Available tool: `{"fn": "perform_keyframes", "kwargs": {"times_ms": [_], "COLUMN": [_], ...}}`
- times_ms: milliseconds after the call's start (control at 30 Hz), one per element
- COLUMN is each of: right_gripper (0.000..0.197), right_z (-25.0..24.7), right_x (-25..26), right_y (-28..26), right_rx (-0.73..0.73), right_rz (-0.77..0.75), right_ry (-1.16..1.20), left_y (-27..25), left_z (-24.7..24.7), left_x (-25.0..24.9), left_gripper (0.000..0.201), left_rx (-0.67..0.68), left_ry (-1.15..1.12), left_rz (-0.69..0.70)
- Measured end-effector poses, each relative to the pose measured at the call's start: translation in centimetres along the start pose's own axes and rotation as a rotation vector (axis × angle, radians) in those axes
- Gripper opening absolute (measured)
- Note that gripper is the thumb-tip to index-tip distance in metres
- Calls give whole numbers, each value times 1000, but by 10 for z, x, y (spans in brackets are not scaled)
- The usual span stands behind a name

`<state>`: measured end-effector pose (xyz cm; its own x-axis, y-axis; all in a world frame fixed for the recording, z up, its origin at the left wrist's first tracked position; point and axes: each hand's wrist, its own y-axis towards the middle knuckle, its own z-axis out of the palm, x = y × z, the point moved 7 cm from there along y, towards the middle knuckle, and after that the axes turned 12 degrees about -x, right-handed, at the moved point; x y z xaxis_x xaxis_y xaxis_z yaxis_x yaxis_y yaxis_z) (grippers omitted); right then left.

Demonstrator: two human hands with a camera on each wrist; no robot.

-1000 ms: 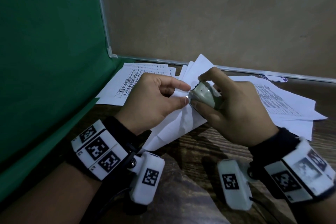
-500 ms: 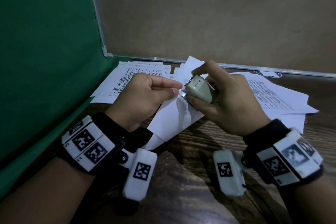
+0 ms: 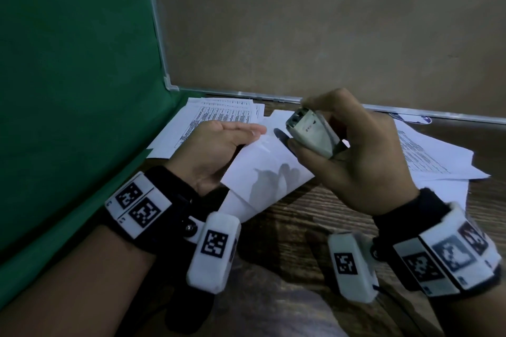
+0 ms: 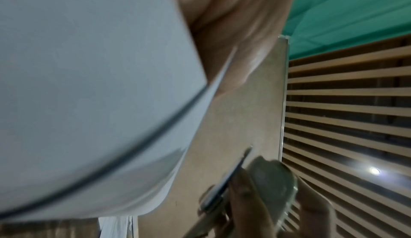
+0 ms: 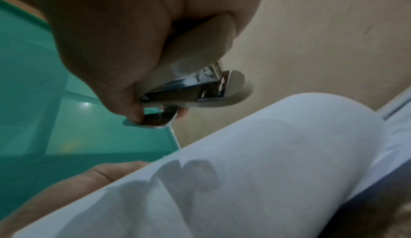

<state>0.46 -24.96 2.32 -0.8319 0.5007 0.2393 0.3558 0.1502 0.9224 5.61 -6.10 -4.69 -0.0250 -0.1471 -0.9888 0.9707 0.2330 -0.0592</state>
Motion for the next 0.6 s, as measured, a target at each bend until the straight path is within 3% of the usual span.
{"fn": "perform_keyframes", "kwargs": {"times_ms": [100, 167, 267, 433, 467, 533, 600], "right_gripper": [32, 34, 34, 34, 35, 34, 33], "right_z": [-4, -11, -25, -43, -46, -50, -52], "right_x": [-2, -12, -24, -47, -54, -66, -74], "right_y": [0, 0, -1, -6, -7, -11, -13], "right_rx": [-52, -125, -286, -496, -521, -555, -584], "right_rz": [5, 46, 110, 236, 279, 358, 415], "right_ry": [-34, -63, -73, -79, -85, -91, -80], "left_y": [-1, -5, -14, -39, -43, -37, -28], "left_z": [0, 1, 3, 8, 15, 25, 34], "left_x": [-10, -22, -45, -115, -134, -170, -201], "left_gripper": [28, 36, 34, 13, 21, 41, 38], "left_rx": [10, 24, 73, -180, -199, -256, -287], "left_ry": [-98, -169, 42, 439, 552, 819, 1068], "left_rz": [-3, 74, 428, 1107, 1237, 1373, 1385]}}
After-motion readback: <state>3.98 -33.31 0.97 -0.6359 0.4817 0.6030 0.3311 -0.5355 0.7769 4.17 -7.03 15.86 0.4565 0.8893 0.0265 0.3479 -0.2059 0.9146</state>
